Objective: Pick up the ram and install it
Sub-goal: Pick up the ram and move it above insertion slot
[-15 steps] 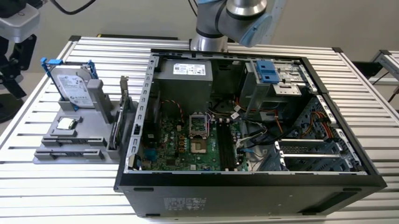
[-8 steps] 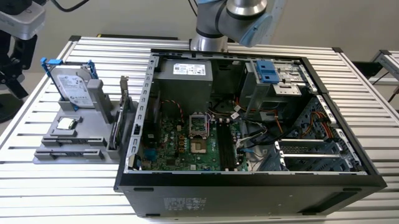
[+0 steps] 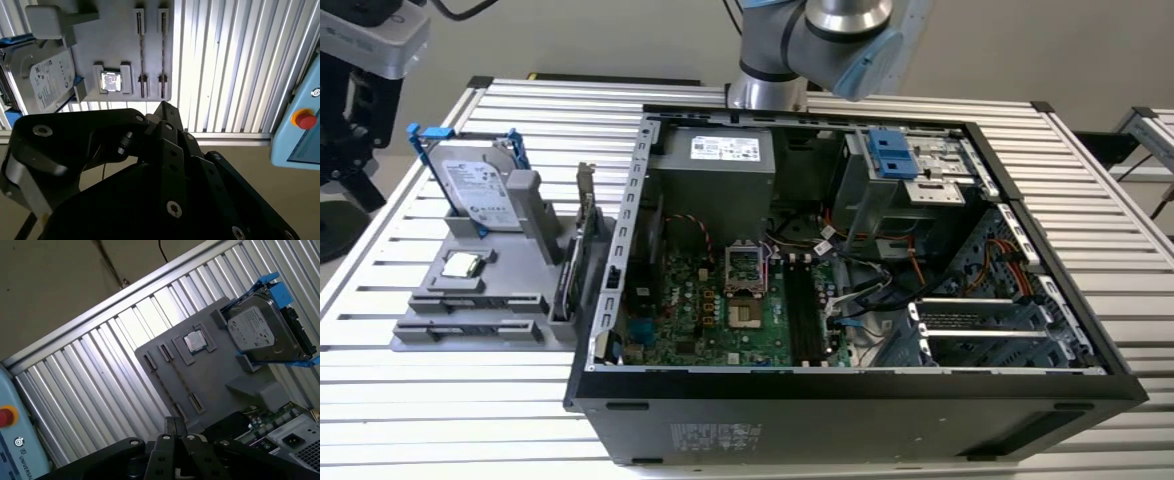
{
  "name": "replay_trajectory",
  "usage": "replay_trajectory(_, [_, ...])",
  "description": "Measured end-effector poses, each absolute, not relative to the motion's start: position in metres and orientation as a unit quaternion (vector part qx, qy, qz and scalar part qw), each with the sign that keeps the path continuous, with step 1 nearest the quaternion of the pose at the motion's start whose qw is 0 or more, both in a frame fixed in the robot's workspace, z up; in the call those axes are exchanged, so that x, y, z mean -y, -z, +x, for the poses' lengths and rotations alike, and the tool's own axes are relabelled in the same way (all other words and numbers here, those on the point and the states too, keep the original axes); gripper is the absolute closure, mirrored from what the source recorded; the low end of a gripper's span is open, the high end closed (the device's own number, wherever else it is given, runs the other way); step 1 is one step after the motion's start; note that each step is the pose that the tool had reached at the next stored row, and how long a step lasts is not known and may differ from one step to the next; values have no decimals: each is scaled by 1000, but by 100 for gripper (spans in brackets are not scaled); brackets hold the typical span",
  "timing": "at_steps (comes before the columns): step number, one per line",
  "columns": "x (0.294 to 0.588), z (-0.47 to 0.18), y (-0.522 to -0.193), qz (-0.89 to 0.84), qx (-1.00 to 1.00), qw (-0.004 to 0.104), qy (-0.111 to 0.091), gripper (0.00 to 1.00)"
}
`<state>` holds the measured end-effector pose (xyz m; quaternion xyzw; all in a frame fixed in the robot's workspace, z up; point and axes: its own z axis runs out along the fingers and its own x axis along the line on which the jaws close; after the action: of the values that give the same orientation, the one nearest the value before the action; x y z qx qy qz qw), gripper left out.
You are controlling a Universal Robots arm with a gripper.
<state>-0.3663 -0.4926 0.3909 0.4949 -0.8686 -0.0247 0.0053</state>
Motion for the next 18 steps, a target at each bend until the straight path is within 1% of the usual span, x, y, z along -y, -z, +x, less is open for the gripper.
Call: replay_trajectory(18, [493,-361,-391,598,801,8,24,100])
